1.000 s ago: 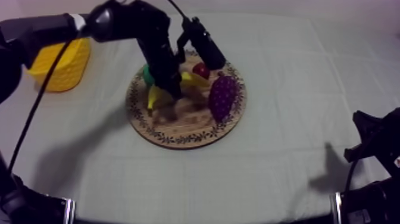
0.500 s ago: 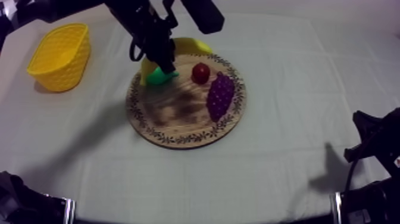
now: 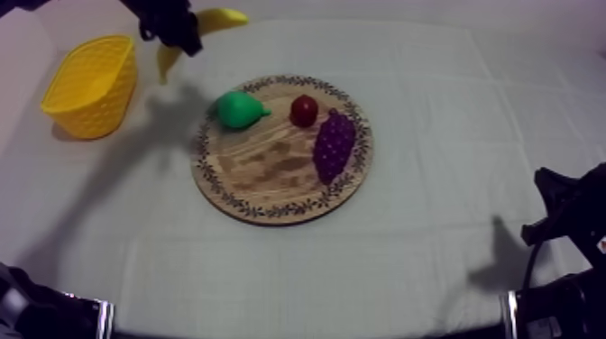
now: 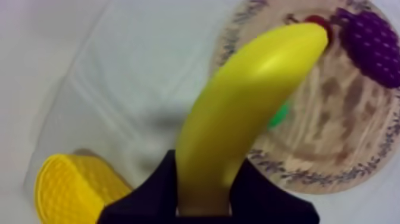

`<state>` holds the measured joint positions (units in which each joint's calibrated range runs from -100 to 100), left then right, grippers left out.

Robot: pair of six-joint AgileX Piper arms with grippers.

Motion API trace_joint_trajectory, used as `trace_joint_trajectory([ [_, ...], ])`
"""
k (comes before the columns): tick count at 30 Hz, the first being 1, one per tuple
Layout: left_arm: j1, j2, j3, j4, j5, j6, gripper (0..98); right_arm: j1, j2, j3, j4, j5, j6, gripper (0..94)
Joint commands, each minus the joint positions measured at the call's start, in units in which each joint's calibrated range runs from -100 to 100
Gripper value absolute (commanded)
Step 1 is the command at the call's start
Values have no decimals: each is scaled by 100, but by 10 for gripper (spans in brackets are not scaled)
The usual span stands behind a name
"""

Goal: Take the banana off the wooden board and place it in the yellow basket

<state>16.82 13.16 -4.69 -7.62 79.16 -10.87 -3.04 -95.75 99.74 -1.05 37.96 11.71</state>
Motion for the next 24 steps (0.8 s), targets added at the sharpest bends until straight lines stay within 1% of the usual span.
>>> trace_joint_trajectory([
  [1, -480, 50, -171, 5, 0, -33, 106, -2, -1, 4, 0, -5, -2, 4],
  [7, -1245, 380, -722, 17, 10, -101, 103, -2, -1, 4, 0, -5, -2, 4],
  [12, -1719, 806, -1248, 48, 86, -107, 100, -2, -1, 4, 0, -5, -2, 4],
  [18, -2097, 1348, -1855, 80, 190, -59, 95, -2, -1, 4, 0, -5, -2, 4],
  [24, -2274, 1676, -2084, 121, 202, -29, 103, -2, -1, 4, 0, -5, -2, 4],
])
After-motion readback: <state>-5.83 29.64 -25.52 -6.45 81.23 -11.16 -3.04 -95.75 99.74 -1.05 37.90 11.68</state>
